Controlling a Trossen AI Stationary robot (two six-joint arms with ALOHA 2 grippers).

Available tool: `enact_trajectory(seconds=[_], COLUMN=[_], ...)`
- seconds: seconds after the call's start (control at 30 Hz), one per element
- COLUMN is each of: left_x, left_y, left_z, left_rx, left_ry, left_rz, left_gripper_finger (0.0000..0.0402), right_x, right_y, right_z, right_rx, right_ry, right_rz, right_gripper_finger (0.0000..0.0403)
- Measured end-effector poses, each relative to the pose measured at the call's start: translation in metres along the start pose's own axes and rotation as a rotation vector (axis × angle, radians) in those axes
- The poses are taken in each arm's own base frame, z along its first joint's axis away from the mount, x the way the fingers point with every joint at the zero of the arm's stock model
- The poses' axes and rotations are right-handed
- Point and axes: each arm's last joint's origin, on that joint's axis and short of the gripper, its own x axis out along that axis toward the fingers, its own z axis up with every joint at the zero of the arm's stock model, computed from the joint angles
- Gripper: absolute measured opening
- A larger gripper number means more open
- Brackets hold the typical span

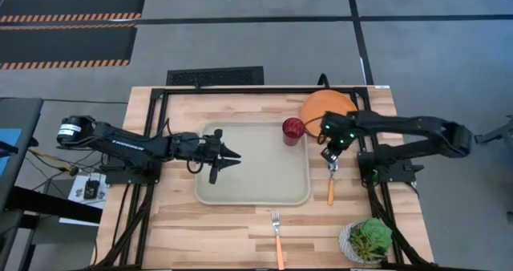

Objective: Pick and place plate/cup/fork/spoon on tray
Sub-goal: Put the orange spoon on the left side of the gray serving tray

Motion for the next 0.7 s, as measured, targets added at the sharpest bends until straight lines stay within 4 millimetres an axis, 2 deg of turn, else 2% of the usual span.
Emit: enact_trajectory(seconds=[0.23,0.43,0.57,0.7], left_x=[0.000,0.000,0.000,0.000], left_y=[-0.003,-0.009,-0.012,-0.012], left_z=[-0.001,-0.002,-0.003,-0.003], left_rx=[-0.009,0.008,0.030,0.032], left_ry=[0.006,0.013,0.015,0.016], left_rz=[-0.013,-0.038,-0.049,-0.052], left_gripper_finger=[0.0082,0.0082,0.0082,0.0082], right_x=[0.020,0.043,0.050,0.053], right_y=[-0.002,-0.004,-0.004,-0.004], right_z=[0.023,0.027,0.027,0.028], right_rx=[-0.165,-0.258,-0.284,-0.305], right_ry=[0.276,0.440,0.484,0.491], right_rz=[-0.052,-0.030,0.010,0.019], right_gripper_finger=[0.0131,0.0188,0.0199,0.0180])
